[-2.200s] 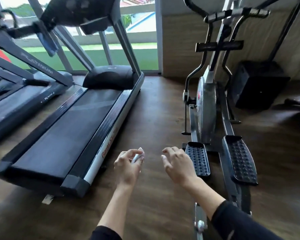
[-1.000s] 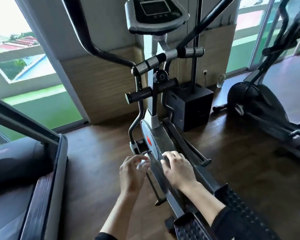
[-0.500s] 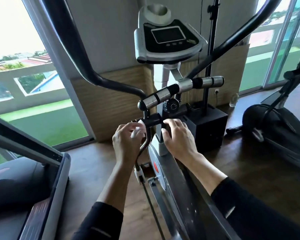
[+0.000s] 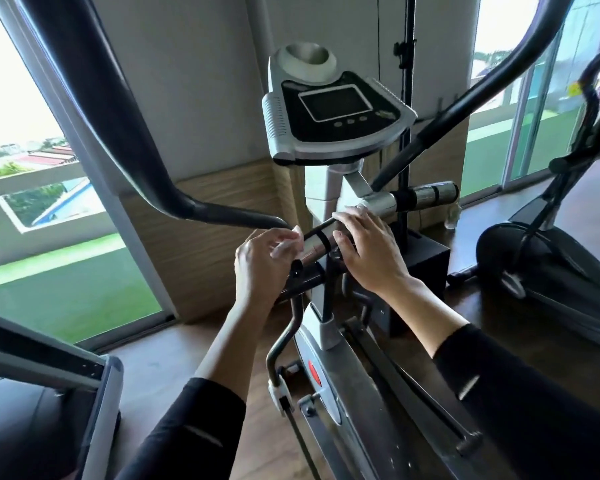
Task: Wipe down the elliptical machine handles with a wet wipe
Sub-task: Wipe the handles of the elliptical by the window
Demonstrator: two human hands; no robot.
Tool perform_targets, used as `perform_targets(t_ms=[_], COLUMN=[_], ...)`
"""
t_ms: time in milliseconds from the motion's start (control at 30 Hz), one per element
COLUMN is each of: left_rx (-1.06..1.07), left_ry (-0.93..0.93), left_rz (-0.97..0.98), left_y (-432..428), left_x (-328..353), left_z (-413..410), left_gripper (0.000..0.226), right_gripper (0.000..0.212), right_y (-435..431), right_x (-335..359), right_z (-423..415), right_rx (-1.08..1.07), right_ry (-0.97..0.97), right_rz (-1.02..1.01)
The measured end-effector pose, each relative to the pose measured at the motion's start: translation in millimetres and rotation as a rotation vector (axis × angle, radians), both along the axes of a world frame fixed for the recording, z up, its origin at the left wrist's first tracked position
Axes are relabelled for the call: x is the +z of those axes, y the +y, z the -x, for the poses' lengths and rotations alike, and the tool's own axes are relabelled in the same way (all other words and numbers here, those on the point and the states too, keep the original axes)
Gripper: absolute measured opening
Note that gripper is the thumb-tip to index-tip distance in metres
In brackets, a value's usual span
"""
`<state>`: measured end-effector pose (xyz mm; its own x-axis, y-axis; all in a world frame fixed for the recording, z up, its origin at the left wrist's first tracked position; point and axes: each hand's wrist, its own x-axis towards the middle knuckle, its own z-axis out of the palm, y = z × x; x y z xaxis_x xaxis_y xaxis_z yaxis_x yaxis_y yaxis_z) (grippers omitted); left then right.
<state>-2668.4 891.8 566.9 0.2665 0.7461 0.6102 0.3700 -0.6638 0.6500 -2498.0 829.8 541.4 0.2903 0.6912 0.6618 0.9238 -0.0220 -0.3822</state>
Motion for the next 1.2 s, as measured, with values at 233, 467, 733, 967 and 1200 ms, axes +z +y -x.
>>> perform_targets(t_ms=[233, 467, 733, 967, 1200], left_rx=[-0.018, -0.057, -0.041, 0.033, 0.036], left_ry=[0.033, 0.053, 0.061, 0.048, 0.095], left_rz=[0.061, 0.031, 0.047, -0.083, -0.134], left_y=[9, 9, 9, 6, 3], left_x=[-2, -3, 2, -12, -8], left_z=[-14, -20, -25, -10, -27], left_gripper=[0.011, 0.014, 0.012, 0.02, 0.015], right_gripper=[0.052, 0.05, 0.046, 0.05, 0.051], right_y=[7, 14, 18, 21, 24], right_x=[-4, -5, -6, -15, -18], right_z=[-19, -45, -61, -68, -73], right_rx=[0.07, 0.146, 0.169, 0.187, 0.172], right_ry=[-0.049, -0.113, -0.119, -0.158, -0.196], right_rz=[-0.007, -0.02, -0.048, -0.056, -0.07])
